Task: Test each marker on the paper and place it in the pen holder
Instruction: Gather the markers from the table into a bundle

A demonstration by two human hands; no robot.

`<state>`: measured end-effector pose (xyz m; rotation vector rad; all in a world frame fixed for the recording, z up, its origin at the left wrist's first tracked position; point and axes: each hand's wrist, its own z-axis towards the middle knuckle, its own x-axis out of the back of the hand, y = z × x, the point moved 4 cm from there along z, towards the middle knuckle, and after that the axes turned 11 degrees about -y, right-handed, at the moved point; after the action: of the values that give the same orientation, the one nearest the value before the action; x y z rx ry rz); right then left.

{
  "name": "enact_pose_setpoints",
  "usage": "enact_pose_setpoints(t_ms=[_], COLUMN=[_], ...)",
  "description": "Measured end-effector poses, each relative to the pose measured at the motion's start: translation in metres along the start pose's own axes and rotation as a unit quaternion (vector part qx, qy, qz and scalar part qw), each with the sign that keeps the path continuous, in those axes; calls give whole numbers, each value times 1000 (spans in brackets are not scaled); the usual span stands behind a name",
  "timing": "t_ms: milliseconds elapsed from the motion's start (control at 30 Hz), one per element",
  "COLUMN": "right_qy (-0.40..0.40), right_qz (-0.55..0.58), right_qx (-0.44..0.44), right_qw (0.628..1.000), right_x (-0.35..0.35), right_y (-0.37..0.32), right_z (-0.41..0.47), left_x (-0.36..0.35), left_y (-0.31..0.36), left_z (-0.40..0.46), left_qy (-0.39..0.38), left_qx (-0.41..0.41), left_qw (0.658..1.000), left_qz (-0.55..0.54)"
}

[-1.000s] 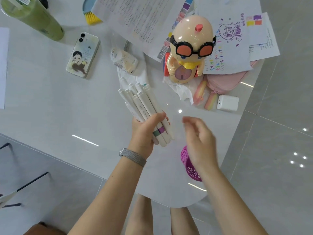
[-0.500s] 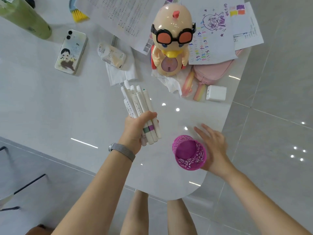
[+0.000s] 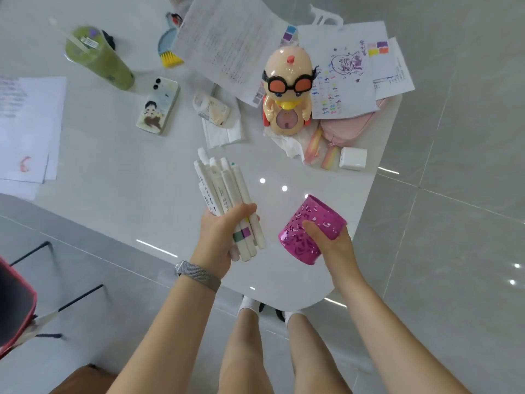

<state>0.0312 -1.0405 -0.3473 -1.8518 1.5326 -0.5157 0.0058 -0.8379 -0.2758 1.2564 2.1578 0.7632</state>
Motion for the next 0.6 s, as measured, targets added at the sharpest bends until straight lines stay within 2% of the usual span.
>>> enact_pose_setpoints(t_ms=[100,233,433,600], right_qy=[-20,-68,-102,-156], right_qz=[36,86,56,34], right_qx=[7,14,14,33], right_qw=[999,994,993,987], right_x=[3,-1,-23,-72], right_y=[-29,-74,-116,-133], right_z=[-51,-120,-206,-261], left_x=[4,14,37,68], left_y=[17,40,61,64], left_z=[-55,-131,-232,-302], left_qy=[10,32,50,62], left_qx=[-5,-24,-71,-122], left_qw=[1000,996,981,967], left_qz=[-8,-76,-174,-216])
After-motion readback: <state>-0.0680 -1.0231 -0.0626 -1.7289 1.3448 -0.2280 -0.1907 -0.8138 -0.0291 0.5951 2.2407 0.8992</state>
